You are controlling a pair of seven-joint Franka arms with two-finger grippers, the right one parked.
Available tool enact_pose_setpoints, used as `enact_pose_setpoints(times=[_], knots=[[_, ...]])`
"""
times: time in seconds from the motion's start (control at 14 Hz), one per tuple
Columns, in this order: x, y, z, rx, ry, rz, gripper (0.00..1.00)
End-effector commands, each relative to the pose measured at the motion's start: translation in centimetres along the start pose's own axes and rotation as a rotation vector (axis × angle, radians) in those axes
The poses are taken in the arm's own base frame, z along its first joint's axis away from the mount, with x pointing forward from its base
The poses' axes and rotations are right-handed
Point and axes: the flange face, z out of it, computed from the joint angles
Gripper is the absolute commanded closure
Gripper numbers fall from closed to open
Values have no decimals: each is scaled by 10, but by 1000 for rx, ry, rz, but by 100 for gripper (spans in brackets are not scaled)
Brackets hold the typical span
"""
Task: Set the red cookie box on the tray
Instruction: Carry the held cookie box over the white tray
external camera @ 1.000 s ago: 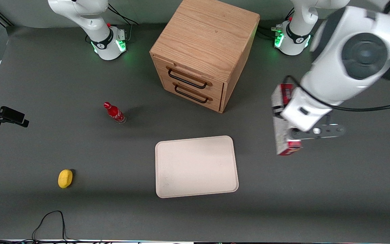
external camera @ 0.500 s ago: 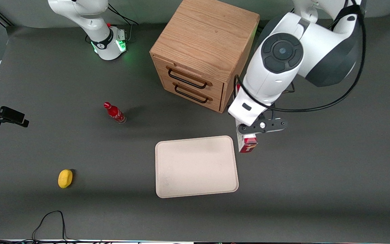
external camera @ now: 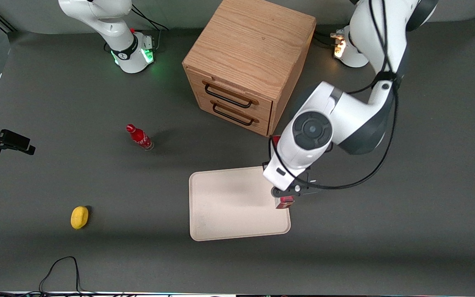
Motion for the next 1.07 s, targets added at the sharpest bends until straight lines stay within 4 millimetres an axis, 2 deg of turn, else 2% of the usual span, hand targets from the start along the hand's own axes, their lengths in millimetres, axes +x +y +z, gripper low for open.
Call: enact_pose_setpoints(times=[0.0, 0.21, 0.57, 0.79, 1.0], knots=[[12, 15, 46, -14, 16, -9, 100], [21, 10, 88, 8, -1, 1, 100], [30, 5, 125, 18, -8, 6, 100], [38, -1, 136, 22, 15, -5, 100], [41, -3, 137, 29, 29, -12, 100]])
